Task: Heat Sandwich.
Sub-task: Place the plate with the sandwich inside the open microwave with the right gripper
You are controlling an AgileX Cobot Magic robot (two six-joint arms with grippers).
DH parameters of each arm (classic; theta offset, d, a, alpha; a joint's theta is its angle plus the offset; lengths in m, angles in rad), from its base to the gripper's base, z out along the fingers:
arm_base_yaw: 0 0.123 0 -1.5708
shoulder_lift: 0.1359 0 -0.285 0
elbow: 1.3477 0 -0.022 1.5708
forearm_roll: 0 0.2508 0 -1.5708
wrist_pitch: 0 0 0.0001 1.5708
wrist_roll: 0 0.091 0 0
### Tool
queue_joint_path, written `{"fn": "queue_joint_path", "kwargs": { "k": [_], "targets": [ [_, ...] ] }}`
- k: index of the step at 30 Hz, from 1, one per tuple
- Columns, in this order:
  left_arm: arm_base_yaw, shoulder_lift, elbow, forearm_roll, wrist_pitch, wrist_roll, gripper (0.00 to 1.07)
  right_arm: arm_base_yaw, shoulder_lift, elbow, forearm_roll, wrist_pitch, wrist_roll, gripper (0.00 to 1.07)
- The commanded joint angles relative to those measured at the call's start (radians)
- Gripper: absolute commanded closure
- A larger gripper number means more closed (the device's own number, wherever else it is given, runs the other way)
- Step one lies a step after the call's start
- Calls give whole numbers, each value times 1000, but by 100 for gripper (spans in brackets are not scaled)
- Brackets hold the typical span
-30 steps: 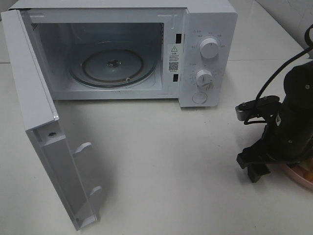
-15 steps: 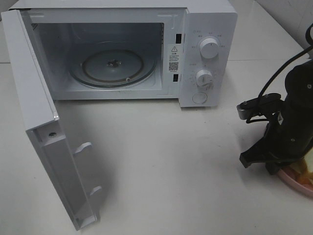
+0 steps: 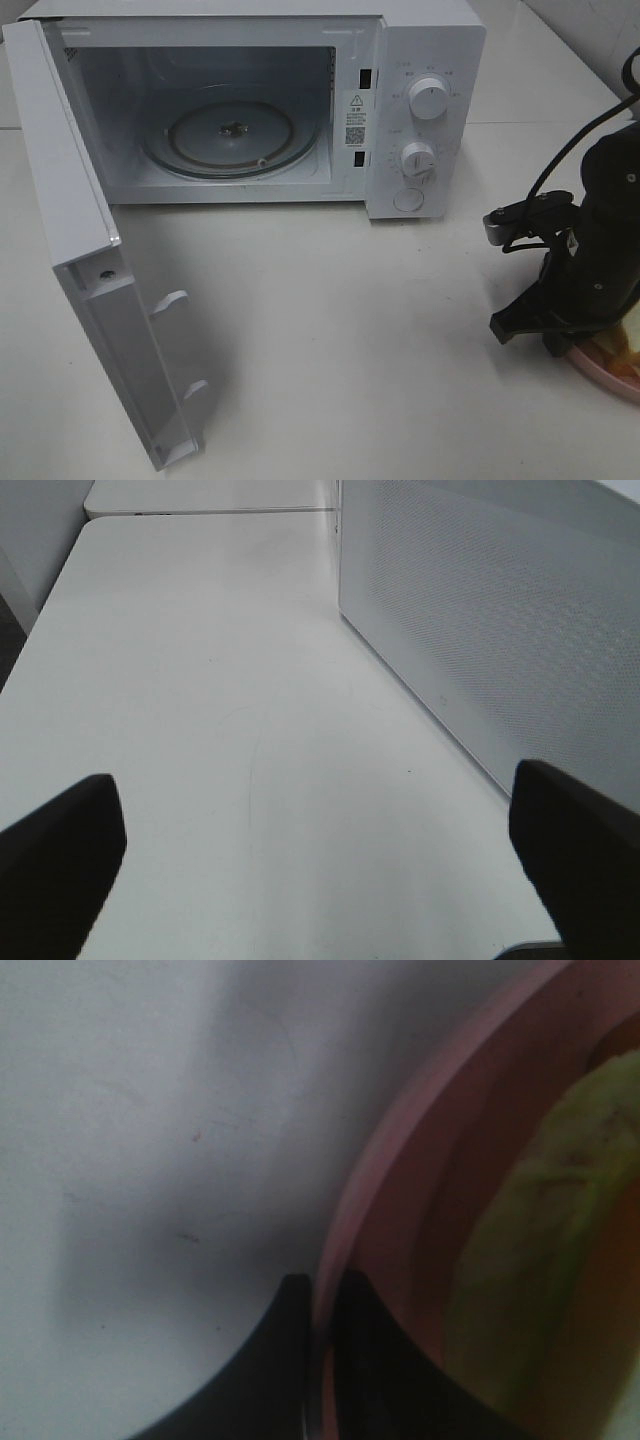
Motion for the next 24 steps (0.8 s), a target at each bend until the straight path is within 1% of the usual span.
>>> {"fn": "queue_joint_path", "kwargs": {
  "k": [1,4,14,17,18,21,22,24],
  "targets": [
    [0,-19,-2,0,-2,-4,6,2,3,6,-25,34,32,107],
    [0,-19,-2,0,-2,-4,6,2,3,6,-58,46,76,107],
    [0,-19,-2,0,-2,-4,6,3,-1,-16,-71,106,96,107],
    [0,-19,-2,0,-2,-4,6,44,-18,-16,-111,122,124,107],
    [0,-19,-2,0,-2,-4,6,44,-18,-16,-111,122,124,107],
    [0,-19,-2,-1,-2,-4,6,107,-32,-15,-200,167,200,107],
    [0,-19,-2,-1,-2,-4,6,107,-32,-15,-200,167,200,107],
    [0,-19,-2,0,-2,-4,6,139,-44,-15,-232,188,224,107]
  ]
}}
